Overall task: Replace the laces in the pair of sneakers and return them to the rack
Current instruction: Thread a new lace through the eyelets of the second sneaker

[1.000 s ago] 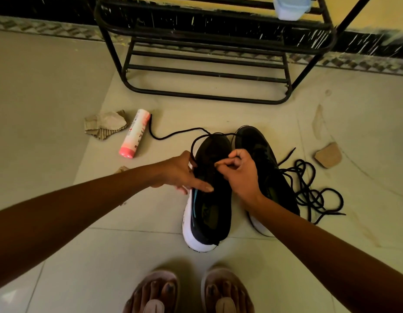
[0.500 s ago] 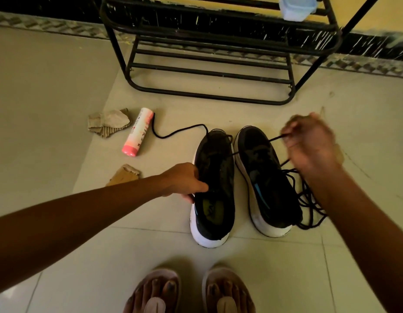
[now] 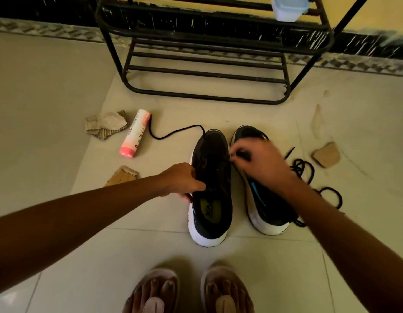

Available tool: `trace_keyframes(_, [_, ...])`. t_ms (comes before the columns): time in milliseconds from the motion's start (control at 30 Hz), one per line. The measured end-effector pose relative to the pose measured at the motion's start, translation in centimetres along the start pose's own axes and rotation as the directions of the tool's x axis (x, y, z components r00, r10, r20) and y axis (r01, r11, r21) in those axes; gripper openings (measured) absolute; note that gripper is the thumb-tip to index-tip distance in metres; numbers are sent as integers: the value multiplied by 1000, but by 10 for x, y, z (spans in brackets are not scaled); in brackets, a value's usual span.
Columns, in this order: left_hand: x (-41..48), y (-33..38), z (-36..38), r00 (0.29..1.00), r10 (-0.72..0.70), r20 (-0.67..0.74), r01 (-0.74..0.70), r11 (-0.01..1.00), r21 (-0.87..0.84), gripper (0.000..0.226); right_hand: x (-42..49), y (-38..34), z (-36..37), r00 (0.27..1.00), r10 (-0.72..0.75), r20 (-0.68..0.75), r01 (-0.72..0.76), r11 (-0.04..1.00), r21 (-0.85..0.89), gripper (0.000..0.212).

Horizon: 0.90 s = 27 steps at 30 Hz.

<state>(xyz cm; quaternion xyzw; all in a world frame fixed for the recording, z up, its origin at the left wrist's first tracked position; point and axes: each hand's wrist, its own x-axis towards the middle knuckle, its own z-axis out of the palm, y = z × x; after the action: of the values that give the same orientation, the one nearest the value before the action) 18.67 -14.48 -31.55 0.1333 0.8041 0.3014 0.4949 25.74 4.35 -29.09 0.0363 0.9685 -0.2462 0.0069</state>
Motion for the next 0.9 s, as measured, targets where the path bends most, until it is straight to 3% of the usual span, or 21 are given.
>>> trace_keyframes(100, [-2, -1, 0, 1000, -3, -6, 3, 1000, -10, 6, 3, -24, 32, 994, -21, 108, 30, 996, -87, 15])
trace_keyframes(367, [0, 2, -1, 1000, 4, 16, -4, 1000, 4, 8, 11, -9, 41, 997, 81, 11, -81, 996, -43, 23])
trace_keyframes(467, [0, 3, 0, 1000, 4, 20, -5, 1000, 9, 4, 12, -6, 44, 993, 115, 10, -114, 991, -68, 16])
trace_keyframes(600, [-1, 2, 1, 1000, -3, 3, 3, 1000, 5, 1, 9, -4, 38, 970, 224, 94, -238, 951, 195, 9])
trace_keyframes(667, [-2, 1, 2, 1000, 4, -10, -4, 1000, -1, 4, 8, -2, 29, 950, 249, 190, -289, 930, 225, 13])
trace_keyframes(767, [-2, 1, 4, 1000, 2, -30, -2, 1000, -14, 9, 7, 6, 11, 930, 267, 252, -282, 959, 24, 16])
trace_keyframes(900, [-1, 3, 5, 999, -15, -40, 15, 1000, -7, 11, 6, 4, -5, 914, 347, 209, -300, 926, -228, 20])
